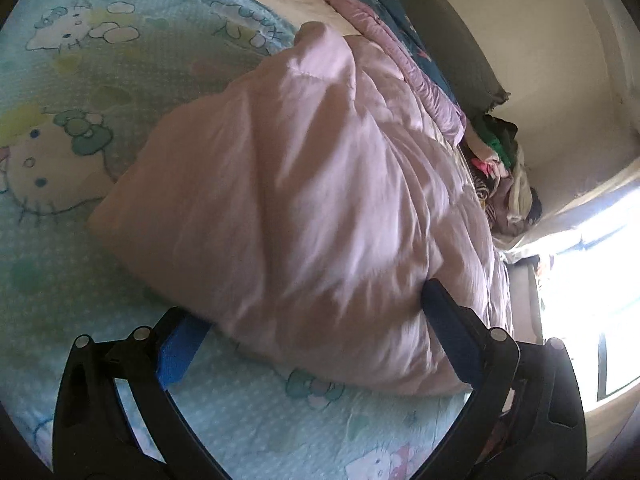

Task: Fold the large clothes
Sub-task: 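Grasp the folded jacket bundle with both grippers and lift it, then fold the jacket bundle over onto itself with both grippers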

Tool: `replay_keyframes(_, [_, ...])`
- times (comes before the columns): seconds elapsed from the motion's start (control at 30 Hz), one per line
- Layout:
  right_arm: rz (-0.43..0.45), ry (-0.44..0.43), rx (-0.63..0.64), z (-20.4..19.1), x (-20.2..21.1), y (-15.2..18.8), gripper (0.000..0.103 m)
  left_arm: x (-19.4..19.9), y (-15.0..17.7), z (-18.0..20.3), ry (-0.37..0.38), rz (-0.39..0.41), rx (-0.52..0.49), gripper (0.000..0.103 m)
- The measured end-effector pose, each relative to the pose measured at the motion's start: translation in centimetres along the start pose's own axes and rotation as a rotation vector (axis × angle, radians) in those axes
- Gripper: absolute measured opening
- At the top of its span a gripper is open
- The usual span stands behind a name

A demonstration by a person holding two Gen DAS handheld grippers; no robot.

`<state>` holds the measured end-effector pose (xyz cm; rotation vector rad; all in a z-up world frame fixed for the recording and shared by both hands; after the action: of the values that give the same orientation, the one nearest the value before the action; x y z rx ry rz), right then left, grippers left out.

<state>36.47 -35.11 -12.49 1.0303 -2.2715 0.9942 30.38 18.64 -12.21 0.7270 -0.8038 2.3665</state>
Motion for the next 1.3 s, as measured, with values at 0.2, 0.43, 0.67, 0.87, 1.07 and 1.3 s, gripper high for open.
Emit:
replay_keyframes(0.2, [0.018,-0.038,-0.023,-0.1,-1.8,-0.8,0.099,-1.7,-0.9,-0.1,0.019,0.002,0.024,0.095])
replay_keyframes(0.43, [0.058,-0.061,-0.027,-0.4,-3.3,-1.9,0.096,-2.8,-1.8,0.0,0.066,0.018,0.039,0.094])
replay_keyframes(0.67, [0.101,-0.062,0.100,-2.6,-2.4,-1.9,0.052,-1.7,-2.0,2.7,0.020,0.075,-0.120,0.055])
replay_keyframes(0.87, [0.142,0.037,0.274,-5.4,-1.6,-1.8,0.042,-1.3,-1.8,4.9,-0.026,0.116,-0.236,0.042])
replay_keyframes(1.07, [0.163,0.094,0.389,-6.9,-1.6,-1.6,0.035,-1.1,-2.1,6.2,-0.070,0.142,-0.328,0.035])
replay_keyframes(1.3, [0.220,0.134,0.566,-10.6,0.4,-1.0,0.032,1.1,-2.3,8.2,-0.108,0.182,-0.447,0.033])
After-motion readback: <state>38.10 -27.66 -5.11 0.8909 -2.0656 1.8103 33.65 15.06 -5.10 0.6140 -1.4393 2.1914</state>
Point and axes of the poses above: each gripper's, at about its wrist camera, not at the fingertips, and x roughly against the way its jaws point, z to its right, y to its underside, the point moved 4 cm from there along -x, roughly the way its jaws point
